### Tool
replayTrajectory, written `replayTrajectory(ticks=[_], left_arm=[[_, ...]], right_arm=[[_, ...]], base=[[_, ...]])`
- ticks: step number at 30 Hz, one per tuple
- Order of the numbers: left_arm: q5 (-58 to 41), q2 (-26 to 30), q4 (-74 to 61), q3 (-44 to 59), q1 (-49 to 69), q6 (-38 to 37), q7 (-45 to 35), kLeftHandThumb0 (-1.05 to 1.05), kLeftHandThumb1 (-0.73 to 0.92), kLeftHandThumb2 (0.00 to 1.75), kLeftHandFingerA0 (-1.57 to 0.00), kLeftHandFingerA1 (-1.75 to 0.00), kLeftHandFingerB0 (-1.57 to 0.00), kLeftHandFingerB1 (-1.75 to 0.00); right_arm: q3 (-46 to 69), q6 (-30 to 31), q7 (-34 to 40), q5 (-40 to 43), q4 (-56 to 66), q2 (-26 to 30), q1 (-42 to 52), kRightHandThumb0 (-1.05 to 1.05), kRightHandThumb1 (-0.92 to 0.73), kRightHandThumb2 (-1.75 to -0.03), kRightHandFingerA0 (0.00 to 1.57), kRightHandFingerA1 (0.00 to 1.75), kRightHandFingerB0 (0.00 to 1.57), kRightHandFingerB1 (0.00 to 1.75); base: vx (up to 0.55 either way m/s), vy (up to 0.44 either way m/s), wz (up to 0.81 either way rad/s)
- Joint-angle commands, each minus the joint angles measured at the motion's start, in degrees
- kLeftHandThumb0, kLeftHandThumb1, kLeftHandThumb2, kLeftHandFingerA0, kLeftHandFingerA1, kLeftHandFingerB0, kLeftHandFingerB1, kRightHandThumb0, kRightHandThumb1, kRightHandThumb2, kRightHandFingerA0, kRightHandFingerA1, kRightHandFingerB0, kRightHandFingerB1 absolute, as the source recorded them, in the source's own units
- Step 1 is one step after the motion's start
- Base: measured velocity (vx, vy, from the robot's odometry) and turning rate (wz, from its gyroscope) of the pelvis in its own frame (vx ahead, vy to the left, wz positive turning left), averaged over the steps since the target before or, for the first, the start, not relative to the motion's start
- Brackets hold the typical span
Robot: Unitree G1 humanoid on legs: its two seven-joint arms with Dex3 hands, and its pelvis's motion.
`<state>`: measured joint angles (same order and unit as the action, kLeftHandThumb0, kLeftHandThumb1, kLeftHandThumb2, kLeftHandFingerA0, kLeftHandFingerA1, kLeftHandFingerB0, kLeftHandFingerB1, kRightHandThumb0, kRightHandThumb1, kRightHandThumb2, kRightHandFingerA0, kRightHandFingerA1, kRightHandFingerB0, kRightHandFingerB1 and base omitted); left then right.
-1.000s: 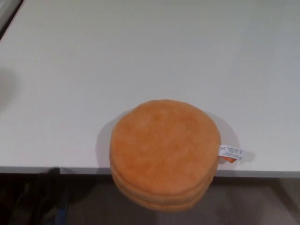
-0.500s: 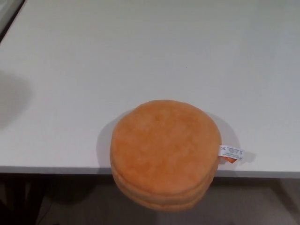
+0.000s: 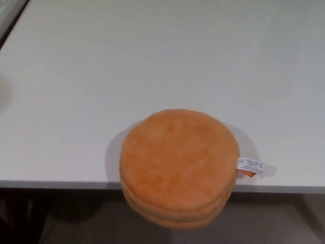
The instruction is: A soft plate is kept in the center of the table close to the robot and the robot uses its left hand to pick up the plate, turns it upside down and places it back on the table
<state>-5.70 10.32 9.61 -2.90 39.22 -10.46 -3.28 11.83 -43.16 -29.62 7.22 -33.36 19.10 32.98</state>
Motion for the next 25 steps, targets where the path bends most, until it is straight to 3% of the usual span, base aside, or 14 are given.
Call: replayTrajectory(ticks=[1, 7, 17, 25], left_arm=[[0.52, -1.66, 23.21, 5.94, -0.57, -42.38, -2.23, -0.83, 0.88, 0.68, -0.29, -0.32, -0.22, -0.28], [4.00, -0.82, 26.39, 5.74, -2.22, -43.86, 1.01, -0.85, 0.88, 0.68, -0.33, -0.33, -0.23, -0.28], [4.23, -0.58, 29.46, 6.41, -3.73, -46.28, 1.24, -0.86, 0.89, 0.68, -0.34, -0.35, -0.24, -0.28], [2.46, -0.63, 30.08, 6.60, -4.32, -47.89, -1.30, -0.83, 0.88, 0.67, -0.32, -0.35, -0.24, -0.28]], right_arm=[[1.23, -1.37, 0.01, 1.56, -1.15, 0.84, 0.56, -0.65, -0.85, -0.66, 0.42, 0.35, 0.28, 0.31], [1.00, -0.25, -0.52, 2.51, 1.48, 0.37, 2.04, -0.66, -0.84, -0.66, 0.42, 0.38, 0.27, 0.30], [1.08, -1.63, -0.92, 2.36, -5.31, -0.16, -0.96, -0.66, -0.84, -0.66, 0.42, 0.33, 0.27, 0.30], [1.05, -2.73, 0.40, 1.77, -2.33, -0.68, 0.73, -0.66, -0.85, -0.66, 0.43, 0.37, 0.28, 0.31]], base=[[0.00, 0.000, 0.00], [0.00, 0.000, 0.00], [0.00, 0.000, 0.00], [0.00, 0.000, 0.00]])
